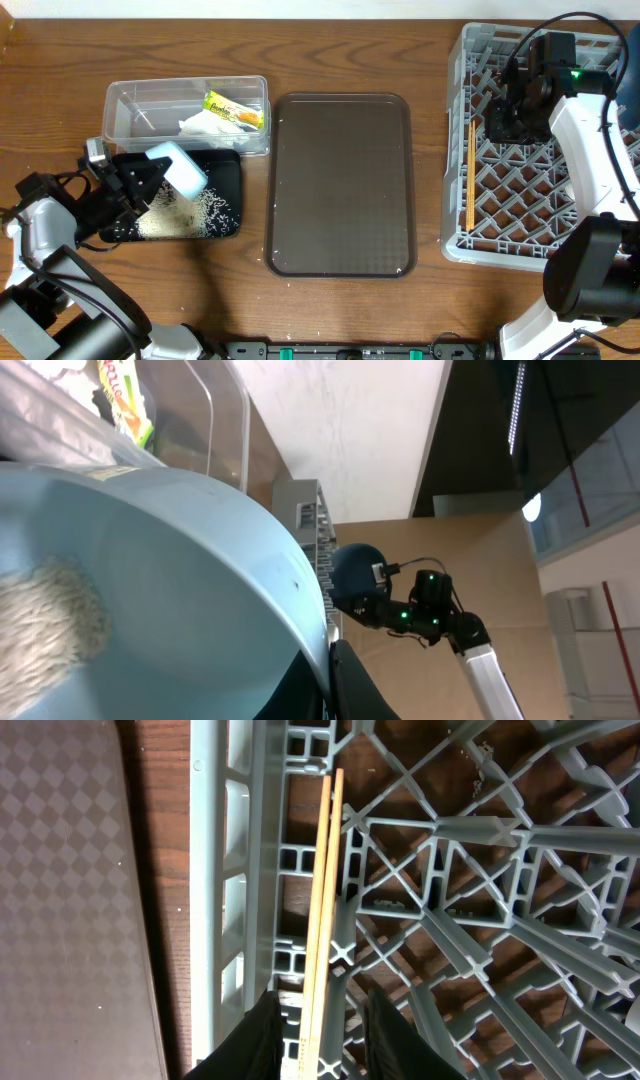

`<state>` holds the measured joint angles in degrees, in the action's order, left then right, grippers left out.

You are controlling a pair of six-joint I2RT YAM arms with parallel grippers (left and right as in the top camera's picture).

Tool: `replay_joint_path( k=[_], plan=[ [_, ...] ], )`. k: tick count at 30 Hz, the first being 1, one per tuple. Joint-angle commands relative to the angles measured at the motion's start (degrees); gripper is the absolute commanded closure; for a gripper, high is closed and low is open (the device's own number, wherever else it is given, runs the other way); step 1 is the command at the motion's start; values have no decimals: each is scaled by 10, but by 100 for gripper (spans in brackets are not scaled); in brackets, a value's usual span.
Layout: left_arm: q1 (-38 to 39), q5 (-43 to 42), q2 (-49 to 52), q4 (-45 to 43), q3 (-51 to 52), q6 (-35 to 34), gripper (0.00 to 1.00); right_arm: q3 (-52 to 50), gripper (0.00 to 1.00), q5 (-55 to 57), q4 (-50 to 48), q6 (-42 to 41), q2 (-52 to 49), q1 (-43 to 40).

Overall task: Sort waste into correct bins and load items into the dishwasher rack
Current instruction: 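Tip the bowl over the black tray to dump the rice, left gripper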

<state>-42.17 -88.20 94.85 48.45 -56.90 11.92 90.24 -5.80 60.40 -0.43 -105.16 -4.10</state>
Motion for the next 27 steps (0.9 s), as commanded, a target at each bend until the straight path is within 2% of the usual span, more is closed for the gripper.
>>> replay_joint_path(
  k=[1, 5, 8, 10, 12, 15, 17, 19, 21, 22, 24, 26, 27],
  plan=[
    [-2, -14, 5, -14, 2, 2, 94, 9, 74, -2, 0, -3, 14, 2],
    [-2, 38, 5, -30, 2, -5, 94, 9, 74, -2, 1, -3, 14, 2],
    [-2, 116, 5, -30, 2, -85, 94, 9, 74, -2, 1, -3, 14, 2],
    [-1, 99, 5, -29, 2, -85, 94, 9, 74, -2, 1, -3, 14, 2],
    [5, -3, 5, -25, 2, -2, 94, 9, 75, -2, 2, -3, 14, 2],
    [15, -6, 4, -41, 2, 21, 94, 9, 74, -3, 2, -3, 14, 2],
    [16, 32, 4, -56, 2, 3, 94, 9, 75, -2, 3, -3, 14, 2],
    [16, 72, 4, -63, 2, -68, 94, 9, 74, -2, 3, -3, 14, 2],
    [17, -7, 3, -59, 2, -26, 94, 9, 75, -2, 3, -3, 14, 2],
    [19, -18, 2, -51, 0, 0, 94, 9, 75, -2, 3, -3, 14, 2],
    [18, 3, -1, -64, 0, 11, 94, 9, 74, -2, 3, -3, 14, 2],
    [17, 56, 1, -82, 0, -47, 94, 9, 74, -2, 3, -3, 14, 2],
    [17, 53, 1, -85, 0, -78, 94, 9, 75, -2, 3, -3, 14, 2]
  ],
)
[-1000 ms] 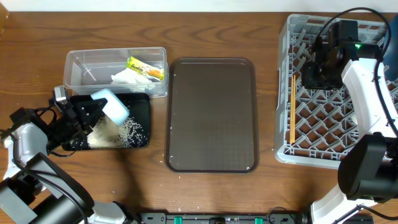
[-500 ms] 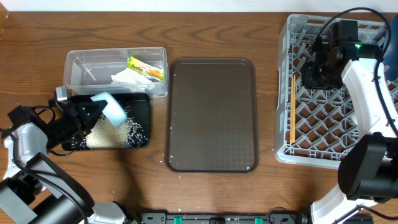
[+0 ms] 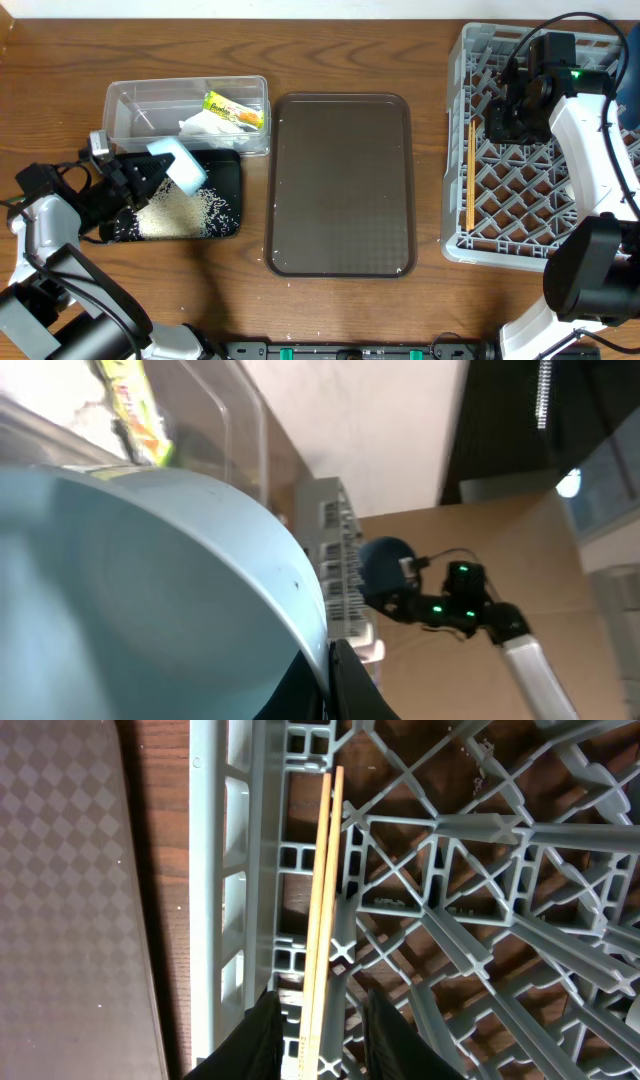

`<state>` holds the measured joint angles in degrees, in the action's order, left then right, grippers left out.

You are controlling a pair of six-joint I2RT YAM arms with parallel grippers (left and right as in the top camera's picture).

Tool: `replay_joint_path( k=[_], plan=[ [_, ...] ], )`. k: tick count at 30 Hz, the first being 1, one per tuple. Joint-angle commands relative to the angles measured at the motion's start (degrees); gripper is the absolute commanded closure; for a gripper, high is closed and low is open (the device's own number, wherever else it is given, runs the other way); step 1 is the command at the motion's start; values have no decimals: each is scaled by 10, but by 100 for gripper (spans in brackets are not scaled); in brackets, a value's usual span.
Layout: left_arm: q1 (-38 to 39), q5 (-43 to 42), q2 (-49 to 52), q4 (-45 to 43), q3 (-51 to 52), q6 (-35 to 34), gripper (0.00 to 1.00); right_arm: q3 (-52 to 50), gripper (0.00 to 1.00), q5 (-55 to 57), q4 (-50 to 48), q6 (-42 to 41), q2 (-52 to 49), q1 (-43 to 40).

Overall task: Sort waste into correct bins and load items into the dishwasher rack
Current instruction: 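Tip the bowl over the black tray to dump the rice, left gripper, then carry the empty bowl to the brown tray and hand it to the right gripper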

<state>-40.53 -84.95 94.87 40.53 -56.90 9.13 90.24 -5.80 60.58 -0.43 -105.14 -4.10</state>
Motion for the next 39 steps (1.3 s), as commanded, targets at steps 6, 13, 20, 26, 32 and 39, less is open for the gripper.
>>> replay_joint_path(
  k=[6, 13, 20, 26, 32, 39],
  plan=[
    [11, 22, -7, -7, -2, -47, 94, 9, 74, -3, 1, -3, 14, 2],
    [90, 49, -45, 8, -2, -40, 94, 9, 75, -3, 1, -3, 14, 2],
    [321, 256, -98, -59, -4, -125, 94, 9, 74, -3, -1, -4, 14, 2],
    [539, 465, -80, -164, -4, -201, 94, 9, 75, -3, 2, -3, 14, 3],
    [683, 612, -21, -255, -4, -219, 94, 9, 74, -3, 2, -3, 14, 3],
    [720, 662, 37, -375, -4, -219, 94, 9, 74, -30, -1, -4, 14, 8]
  ],
)
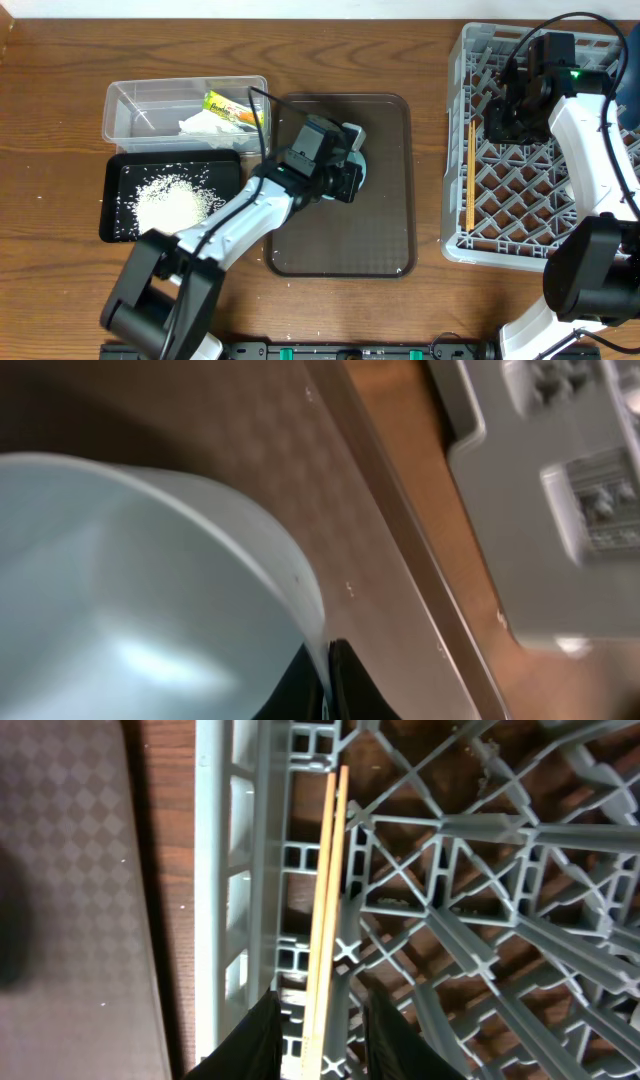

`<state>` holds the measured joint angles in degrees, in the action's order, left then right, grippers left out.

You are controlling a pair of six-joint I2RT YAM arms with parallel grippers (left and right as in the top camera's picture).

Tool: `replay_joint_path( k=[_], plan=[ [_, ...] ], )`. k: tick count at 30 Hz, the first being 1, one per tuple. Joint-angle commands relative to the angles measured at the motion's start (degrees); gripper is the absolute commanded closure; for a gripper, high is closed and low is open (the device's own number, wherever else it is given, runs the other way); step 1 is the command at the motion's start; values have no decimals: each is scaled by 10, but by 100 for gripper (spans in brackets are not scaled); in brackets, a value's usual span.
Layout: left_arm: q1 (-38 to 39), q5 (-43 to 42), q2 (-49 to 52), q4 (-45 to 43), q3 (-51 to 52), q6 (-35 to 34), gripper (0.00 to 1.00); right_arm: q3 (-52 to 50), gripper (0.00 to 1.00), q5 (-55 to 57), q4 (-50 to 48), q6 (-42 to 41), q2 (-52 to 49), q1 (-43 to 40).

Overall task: Sort waste into correct bins and load items into the dishwasher rack
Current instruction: 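Carry the empty bowl to the brown tray and hand it to the right gripper, then lift the bowl with the right gripper and place it into the dish rack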

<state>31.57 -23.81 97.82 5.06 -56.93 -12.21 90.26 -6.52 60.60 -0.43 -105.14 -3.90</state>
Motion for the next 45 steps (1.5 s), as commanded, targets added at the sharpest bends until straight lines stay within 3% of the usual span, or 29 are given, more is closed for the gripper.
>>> replay_joint_path(
  k=[1, 4, 11, 24, 31, 34, 38, 45],
  plan=[
    [-2, 51, 9, -34, -4, -6, 91, 9, 74, -35, -4, -4, 14, 8],
    [-2, 51, 7, -64, -4, -6, 61, 9, 73, -85, -18, -4, 14, 14],
    [-19, 51, -47, -25, -4, -6, 43, 9, 71, -198, -67, -3, 14, 49],
    [-176, 51, -188, 260, -4, -6, 41, 6, 64, -63, -89, -4, -39, 204],
    [-231, 51, -200, 301, -4, -6, 40, 6, 66, -25, -113, -50, -114, 238],
    [-232, 51, -200, 303, -4, -6, 40, 6, 72, -25, -120, -75, -144, 239],
    [-232, 51, -200, 303, -4, -6, 39, 6, 99, -25, -122, -84, -161, 238],
    [-232, 51, -200, 303, -4, -6, 39, 39, 99, 8, -112, -85, -105, 207]
  ],
)
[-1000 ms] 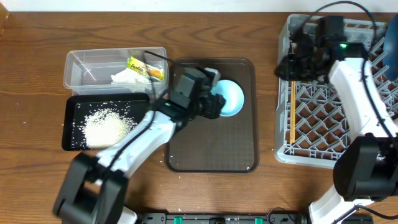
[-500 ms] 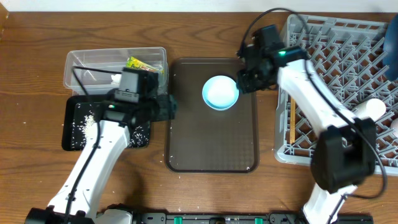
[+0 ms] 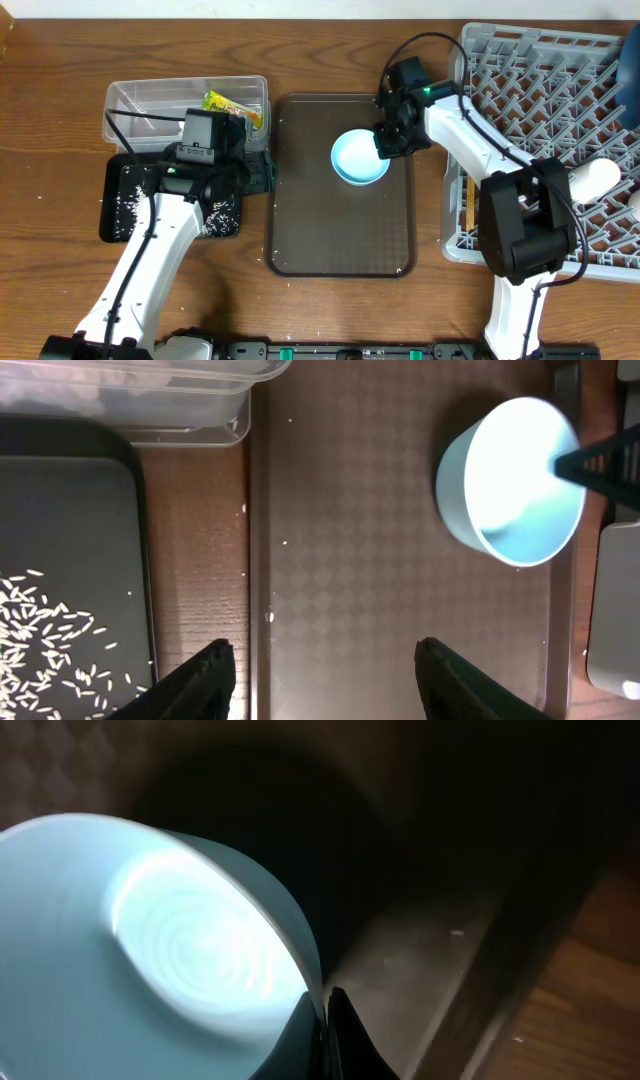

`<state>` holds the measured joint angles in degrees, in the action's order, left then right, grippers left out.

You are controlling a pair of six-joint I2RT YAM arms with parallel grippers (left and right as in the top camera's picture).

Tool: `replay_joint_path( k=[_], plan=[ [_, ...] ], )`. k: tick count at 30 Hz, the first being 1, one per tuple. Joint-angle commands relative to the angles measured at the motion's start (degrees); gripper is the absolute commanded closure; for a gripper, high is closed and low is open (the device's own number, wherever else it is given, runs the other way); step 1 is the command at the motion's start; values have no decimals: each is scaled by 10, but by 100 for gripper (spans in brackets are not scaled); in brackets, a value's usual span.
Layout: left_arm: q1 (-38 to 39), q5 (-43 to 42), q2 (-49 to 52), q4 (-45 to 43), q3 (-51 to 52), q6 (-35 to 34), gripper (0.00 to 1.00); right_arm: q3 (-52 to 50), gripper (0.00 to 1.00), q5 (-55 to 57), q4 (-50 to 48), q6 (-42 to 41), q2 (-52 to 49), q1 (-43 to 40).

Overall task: Sort waste into correct bins and load items into the dishwasher rack
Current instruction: 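Lift the bowl with the right gripper and place it into the dish rack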

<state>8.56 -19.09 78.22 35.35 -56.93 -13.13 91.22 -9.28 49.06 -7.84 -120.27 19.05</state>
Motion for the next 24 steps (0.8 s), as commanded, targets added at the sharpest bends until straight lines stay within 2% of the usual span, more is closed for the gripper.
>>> replay_joint_path(
  k=[1, 8, 16, 21, 24],
  plan=[
    [-2, 4, -4, 0, -4, 3, 39, 35, 99, 49, 4, -8, 61, -31],
    [-2, 4, -4, 0, -4, 3, 39, 48, 99, 251, -56, 52, 179, -122],
    [-2, 3, -4, 0, -4, 3, 39, 48, 99, 512, -188, 204, 187, -208],
    [-2, 3, -4, -1, -4, 3, 39, 48, 99, 543, -241, 331, 163, -233],
    [-2, 4, -4, -3, -4, 3, 39, 48, 99, 552, -248, 358, 140, -240]
  ],
)
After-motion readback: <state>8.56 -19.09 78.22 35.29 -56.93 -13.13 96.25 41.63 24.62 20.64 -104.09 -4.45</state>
